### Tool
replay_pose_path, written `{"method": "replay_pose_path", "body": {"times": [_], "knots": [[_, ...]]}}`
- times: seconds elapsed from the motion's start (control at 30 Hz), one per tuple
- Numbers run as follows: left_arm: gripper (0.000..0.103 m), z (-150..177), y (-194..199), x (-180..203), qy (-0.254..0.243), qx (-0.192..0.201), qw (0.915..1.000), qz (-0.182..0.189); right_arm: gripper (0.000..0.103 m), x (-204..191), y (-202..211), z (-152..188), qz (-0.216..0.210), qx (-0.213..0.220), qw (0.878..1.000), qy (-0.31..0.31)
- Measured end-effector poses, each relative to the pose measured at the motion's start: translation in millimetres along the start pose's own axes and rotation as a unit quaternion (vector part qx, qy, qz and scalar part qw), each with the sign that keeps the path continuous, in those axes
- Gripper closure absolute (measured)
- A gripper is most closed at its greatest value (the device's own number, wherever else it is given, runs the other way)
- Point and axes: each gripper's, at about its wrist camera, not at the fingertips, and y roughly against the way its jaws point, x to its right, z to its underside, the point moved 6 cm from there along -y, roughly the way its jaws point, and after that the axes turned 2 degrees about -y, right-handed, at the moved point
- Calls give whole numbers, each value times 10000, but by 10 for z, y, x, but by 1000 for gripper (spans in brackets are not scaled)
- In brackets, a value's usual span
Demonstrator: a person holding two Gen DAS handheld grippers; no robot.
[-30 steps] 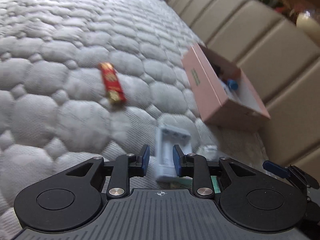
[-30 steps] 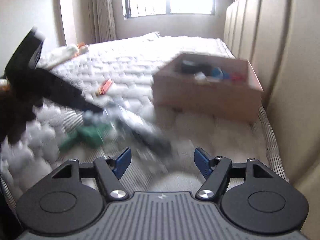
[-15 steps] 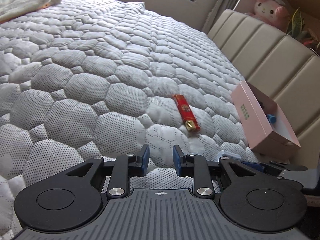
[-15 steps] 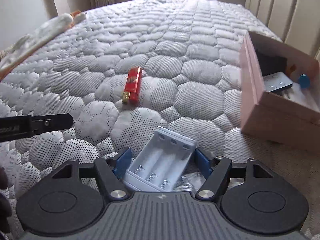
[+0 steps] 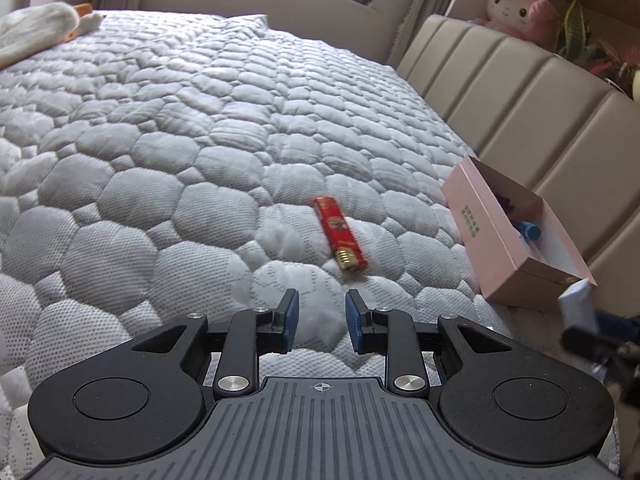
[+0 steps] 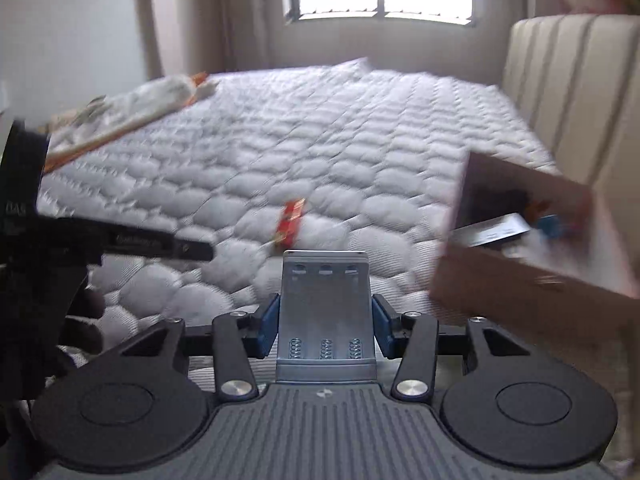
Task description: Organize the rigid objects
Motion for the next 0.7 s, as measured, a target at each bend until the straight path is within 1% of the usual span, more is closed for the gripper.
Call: {"method": "replay_pose_path", "body": {"times": [0.07,0.13,0.27,0.3,0.37,0.43,0.47,0.6,0.7], "knots": [[75,-9,-32,96,-103,-15,9999,38,56,272,149,20,473,188,9987,-40],[75,-31,-84,191,-218,10,9997,56,56,557,256,100,926,240,9954,-106],[75,-184,-273,290,-211,137,9997,9,56,1016,350,429,1796,248,9834,-53],[75,-238,-343,312,-184,168,9997,-20,56,1101,338,539,1932,199,9809,-46],[75,-354,-513,347,-182,215,9995,-145,56,1237,283,749,2036,38,9790,-134],[74,-429,-701,354,-310,181,9981,-506,56,1337,215,957,2026,-108,9788,-268],[74,-450,-807,348,-368,102,9971,-658,56,1375,189,1033,2024,-142,9786,-340],[72,-440,-1102,296,-362,-259,9944,-954,55,1416,202,1141,1907,59,9804,-481],[72,-423,-1144,314,-406,-222,9932,-1064,55,1428,195,1184,1839,119,9818,-467]]}}
